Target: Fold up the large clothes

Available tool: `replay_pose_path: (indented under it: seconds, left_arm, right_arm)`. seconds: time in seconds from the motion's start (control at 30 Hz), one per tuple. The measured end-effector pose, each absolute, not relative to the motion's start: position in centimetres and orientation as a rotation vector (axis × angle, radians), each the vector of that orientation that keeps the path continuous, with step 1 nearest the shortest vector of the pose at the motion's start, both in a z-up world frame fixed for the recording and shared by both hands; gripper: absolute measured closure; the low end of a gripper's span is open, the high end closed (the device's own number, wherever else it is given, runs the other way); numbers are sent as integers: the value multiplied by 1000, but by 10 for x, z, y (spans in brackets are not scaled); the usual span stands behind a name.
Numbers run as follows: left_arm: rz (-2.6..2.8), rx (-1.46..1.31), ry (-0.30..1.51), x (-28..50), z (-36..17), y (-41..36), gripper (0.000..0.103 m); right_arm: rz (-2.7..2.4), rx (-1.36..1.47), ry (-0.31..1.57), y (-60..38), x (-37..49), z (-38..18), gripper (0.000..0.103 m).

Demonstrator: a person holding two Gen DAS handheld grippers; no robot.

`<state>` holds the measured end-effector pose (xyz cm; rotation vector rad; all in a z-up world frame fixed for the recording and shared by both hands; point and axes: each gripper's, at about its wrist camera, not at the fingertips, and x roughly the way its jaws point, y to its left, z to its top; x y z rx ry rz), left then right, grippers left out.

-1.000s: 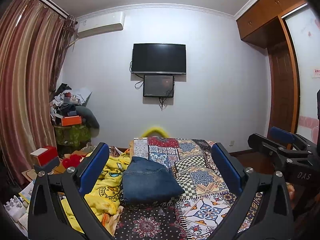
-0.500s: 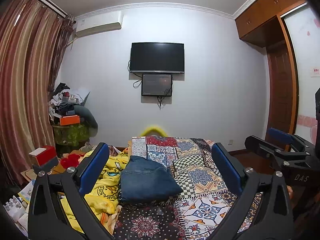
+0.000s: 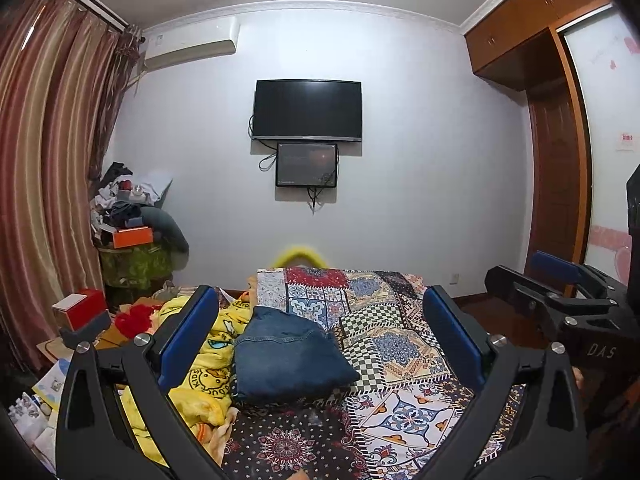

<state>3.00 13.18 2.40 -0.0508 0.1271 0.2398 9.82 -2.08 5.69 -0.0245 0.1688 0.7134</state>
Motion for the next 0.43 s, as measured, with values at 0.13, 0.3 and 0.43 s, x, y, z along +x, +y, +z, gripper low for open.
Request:
replay_pose_path:
  seconds: [0.13, 0.3, 0.43]
  left_arm:
    - [236, -55, 130, 32, 22, 132, 1]
    - [230, -63, 133, 32, 21, 135, 1]
    - [220, -67, 144, 35, 20, 136, 1]
  right_arm:
    - [712, -22, 169, -21, 99, 56, 0]
    - [709, -14, 171, -22, 101, 56, 0]
    - [709, -7, 177, -22, 102, 55, 0]
